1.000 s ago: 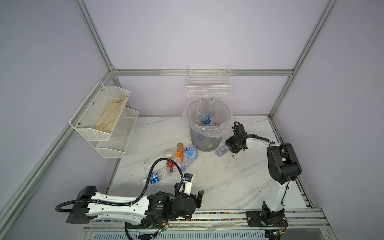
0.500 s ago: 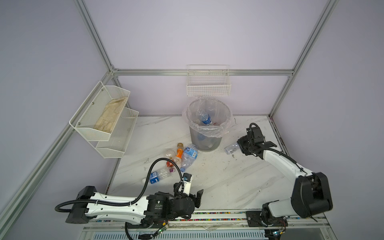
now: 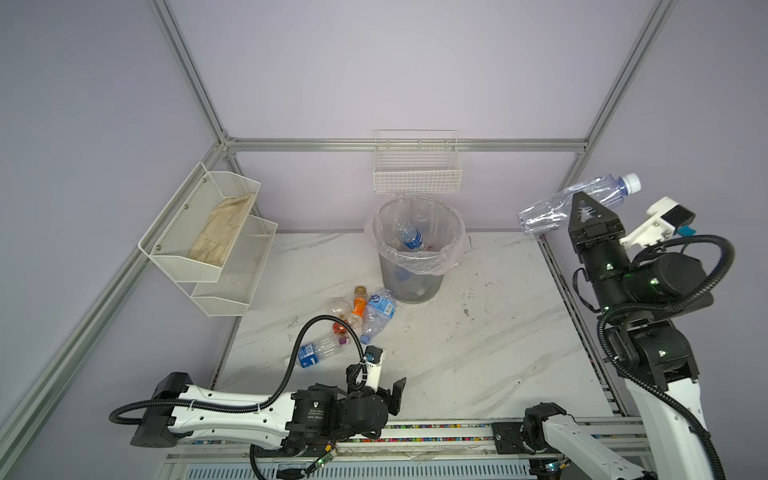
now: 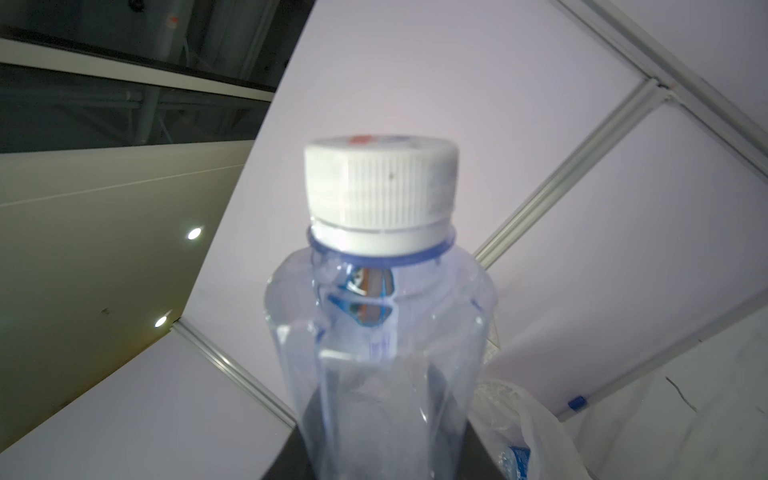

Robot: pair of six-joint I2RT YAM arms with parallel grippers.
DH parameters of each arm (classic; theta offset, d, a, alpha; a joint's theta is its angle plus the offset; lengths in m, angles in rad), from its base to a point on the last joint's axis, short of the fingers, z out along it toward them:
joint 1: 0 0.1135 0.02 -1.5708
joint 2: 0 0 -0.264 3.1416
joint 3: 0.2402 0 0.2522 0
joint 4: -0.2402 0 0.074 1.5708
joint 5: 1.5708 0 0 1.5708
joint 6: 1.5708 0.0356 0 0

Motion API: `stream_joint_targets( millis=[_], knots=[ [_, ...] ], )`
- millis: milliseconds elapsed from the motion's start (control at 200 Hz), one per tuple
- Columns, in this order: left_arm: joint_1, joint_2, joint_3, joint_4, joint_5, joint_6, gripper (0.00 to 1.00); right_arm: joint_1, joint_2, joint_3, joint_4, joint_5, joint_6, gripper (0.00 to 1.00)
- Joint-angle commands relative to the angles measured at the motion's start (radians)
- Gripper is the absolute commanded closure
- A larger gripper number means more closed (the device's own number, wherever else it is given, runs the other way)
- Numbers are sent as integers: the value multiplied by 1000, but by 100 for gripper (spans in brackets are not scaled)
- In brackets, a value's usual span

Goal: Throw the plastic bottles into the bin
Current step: 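Lift the clear white-cap bottle with the right gripper and carry it over the bin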

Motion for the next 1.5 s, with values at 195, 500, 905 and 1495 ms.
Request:
stream_joint_targets(
  millis=[195, 500, 905, 1495],
  knots=[
    [-5, -51, 101, -22, -68, 118, 2, 2, 123, 172, -47, -338, -224, 100],
    [-5, -219, 135, -66, -131, 203, 2, 2, 98, 211, -91, -289, -273, 100],
    [-5, -325, 101, -94, -137, 184, 2, 0, 152, 227, -90, -310, -282, 100],
    [-5, -311, 110, -101, -138, 173, 2, 215, 640, 273, -56, -236, -331, 92]
  ],
)
